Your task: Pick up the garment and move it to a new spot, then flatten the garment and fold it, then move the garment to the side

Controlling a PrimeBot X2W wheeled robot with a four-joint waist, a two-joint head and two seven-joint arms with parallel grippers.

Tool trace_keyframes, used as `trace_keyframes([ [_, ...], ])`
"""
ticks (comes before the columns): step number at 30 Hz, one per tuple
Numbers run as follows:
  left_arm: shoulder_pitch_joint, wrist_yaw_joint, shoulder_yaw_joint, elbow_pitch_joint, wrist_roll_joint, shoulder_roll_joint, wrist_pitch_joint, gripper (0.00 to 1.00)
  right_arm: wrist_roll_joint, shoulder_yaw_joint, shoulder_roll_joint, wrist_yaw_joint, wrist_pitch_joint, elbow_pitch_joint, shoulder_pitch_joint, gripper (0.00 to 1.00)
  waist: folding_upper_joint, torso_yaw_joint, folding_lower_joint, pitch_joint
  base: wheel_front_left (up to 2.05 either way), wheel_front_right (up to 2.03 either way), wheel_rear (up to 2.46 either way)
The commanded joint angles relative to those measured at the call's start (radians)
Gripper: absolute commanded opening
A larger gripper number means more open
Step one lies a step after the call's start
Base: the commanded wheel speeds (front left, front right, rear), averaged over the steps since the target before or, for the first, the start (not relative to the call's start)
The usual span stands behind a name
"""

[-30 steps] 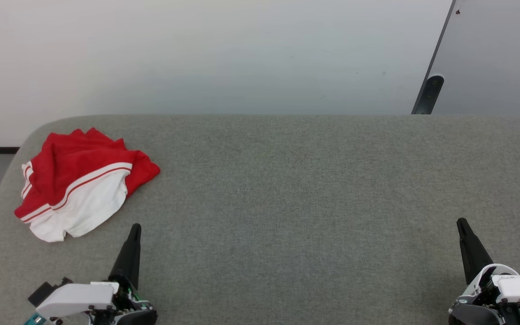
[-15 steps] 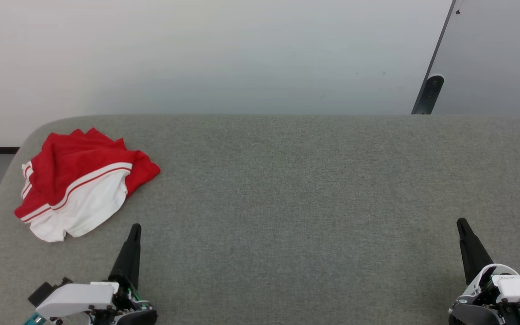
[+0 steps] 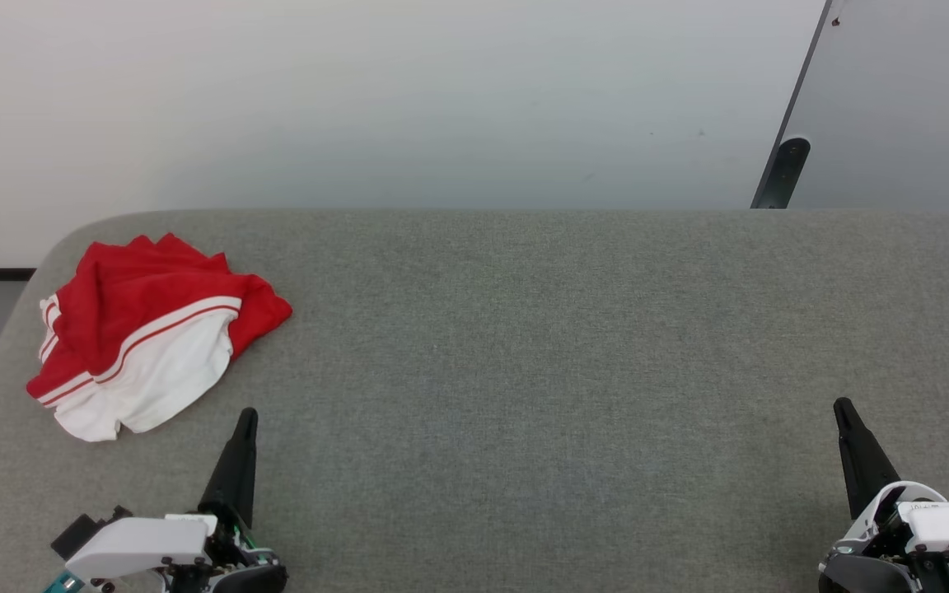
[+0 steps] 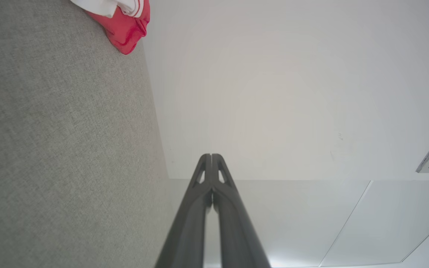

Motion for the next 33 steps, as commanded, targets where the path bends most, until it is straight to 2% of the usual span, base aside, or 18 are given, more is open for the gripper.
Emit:
trace_keyframes([
  [1,-0.010,-0.006,0.002,0.001,0.001,0.001,0.002,0.00,0.005,0.002,0.003,0.000,-0.003,0.000,-0.002,0.00,0.0000,0.000,0.0000,0.000,0.00,0.00,0.00],
  [2,0.000,0.000,0.000,0.000,0.000,0.000,0.000,1.00,0.000,0.000,0.000,0.000,0.000,0.000,0.000,1.00,0.0000,0.000,0.0000,0.000,0.00,0.00,0.00],
  [6,0.023,0.002,-0.001,0.022,0.001,-0.007,-0.003,1.00,-0.002,0.001,0.002,0.000,-0.002,0.023,0.019,1.00,0.0000,0.000,0.0000,0.000,0.00,0.00,0.00],
  [18,0.038,0.001,-0.010,-0.020,0.035,0.008,-0.053,1.00,-0.024,0.019,-0.010,0.000,-0.035,-0.008,0.029,1.00,0.0000,0.001,0.0000,0.000,0.00,0.00,0.00],
  [33,0.044,0.000,-0.041,-0.023,0.282,0.046,-0.129,1.00,-0.255,0.107,-0.100,0.000,-0.108,-0.007,0.013,1.00,0.0000,0.002,0.0000,-0.001,0.00,0.00,0.00],
])
